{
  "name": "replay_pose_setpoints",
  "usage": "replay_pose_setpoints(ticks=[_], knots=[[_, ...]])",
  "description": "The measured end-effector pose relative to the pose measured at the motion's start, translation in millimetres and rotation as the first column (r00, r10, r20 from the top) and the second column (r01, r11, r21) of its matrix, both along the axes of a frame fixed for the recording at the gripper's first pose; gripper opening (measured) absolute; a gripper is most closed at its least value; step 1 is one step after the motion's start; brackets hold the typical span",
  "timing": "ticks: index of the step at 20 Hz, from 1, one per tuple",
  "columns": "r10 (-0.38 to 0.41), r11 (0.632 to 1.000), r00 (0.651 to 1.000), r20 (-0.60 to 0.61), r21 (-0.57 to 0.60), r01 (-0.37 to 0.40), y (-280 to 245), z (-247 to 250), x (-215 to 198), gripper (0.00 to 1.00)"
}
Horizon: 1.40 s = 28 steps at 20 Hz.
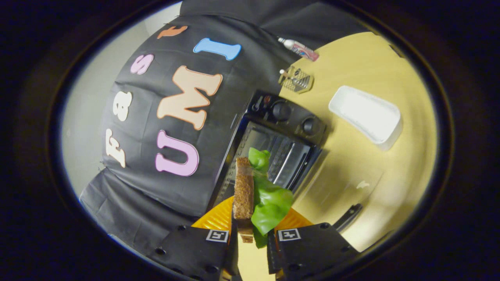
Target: Open the toaster oven, put the food inside, and close the toaster oven door.
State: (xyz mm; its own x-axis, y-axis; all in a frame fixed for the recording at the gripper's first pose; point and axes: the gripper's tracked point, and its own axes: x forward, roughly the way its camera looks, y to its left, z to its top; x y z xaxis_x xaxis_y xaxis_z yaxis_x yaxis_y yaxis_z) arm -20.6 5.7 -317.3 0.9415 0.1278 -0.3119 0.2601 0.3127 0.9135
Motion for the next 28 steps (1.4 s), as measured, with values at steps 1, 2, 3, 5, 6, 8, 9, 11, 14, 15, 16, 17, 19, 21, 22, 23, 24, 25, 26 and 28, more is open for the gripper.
replay_pose_setpoints(ticks=[1,2,3,5,6,8,9,11,14,15,16,17,19,21,22,23,24,25,26,28], knots=[[0.008,1.000,1.000,-0.001,0.016,-0.008,7.2,-1.6,7.6,0.32],[0.013,0.999,1.000,-0.002,0.034,-0.013,15.0,-3.4,14.5,0.32],[0.015,0.999,1.000,-0.002,0.051,-0.015,19.5,-4.0,22.3,0.32],[0.009,0.996,1.000,-0.001,0.086,-0.009,24.5,-6.5,35.1,0.32],[0.002,0.995,1.000,0.000,0.099,-0.002,24.9,-7.8,40.9,0.32],[-0.018,0.993,1.000,-0.001,0.118,0.018,19.4,-10.7,54.1,0.32],[-0.030,0.991,1.000,-0.003,0.127,0.030,15.9,-13.1,60.8,0.32],[-0.048,0.990,0.999,-0.015,0.133,0.049,8.8,-19.6,70.9,0.32],[-0.061,0.987,0.998,-0.025,0.145,0.064,0.3,-26.7,91.6,0.31],[-0.058,0.988,0.998,-0.031,0.144,0.062,-1.2,-29.2,99.9,0.31],[-0.056,0.988,0.998,-0.033,0.141,0.060,-1.8,-30.0,104.7,0.31],[-0.056,0.988,0.998,-0.033,0.143,0.060,-3.1,-30.9,111.4,0.31],[-0.043,0.989,0.998,-0.054,0.136,0.050,-1.9,-39.7,125.9,0.31],[-0.019,0.990,0.998,-0.061,0.140,0.027,2.1,-44.9,137.5,0.31],[-0.011,0.991,0.998,-0.064,0.132,0.020,3.8,-46.5,139.5,0.31],[-0.006,0.994,0.997,-0.071,0.106,0.014,2.5,-49.0,139.5,0.31],[-0.015,0.998,0.996,-0.083,0.067,0.021,-2.3,-53.3,140.1,0.31],[-0.022,0.999,0.996,-0.092,0.042,0.026,-8.0,-56.3,136.6,0.31],[-0.027,0.999,0.995,-0.096,0.027,0.030,-8.1,-58.0,137.5,0.31],[-0.063,0.998,0.993,-0.097,-0.018,0.061,-16.0,-54.5,136.0,0.39]])
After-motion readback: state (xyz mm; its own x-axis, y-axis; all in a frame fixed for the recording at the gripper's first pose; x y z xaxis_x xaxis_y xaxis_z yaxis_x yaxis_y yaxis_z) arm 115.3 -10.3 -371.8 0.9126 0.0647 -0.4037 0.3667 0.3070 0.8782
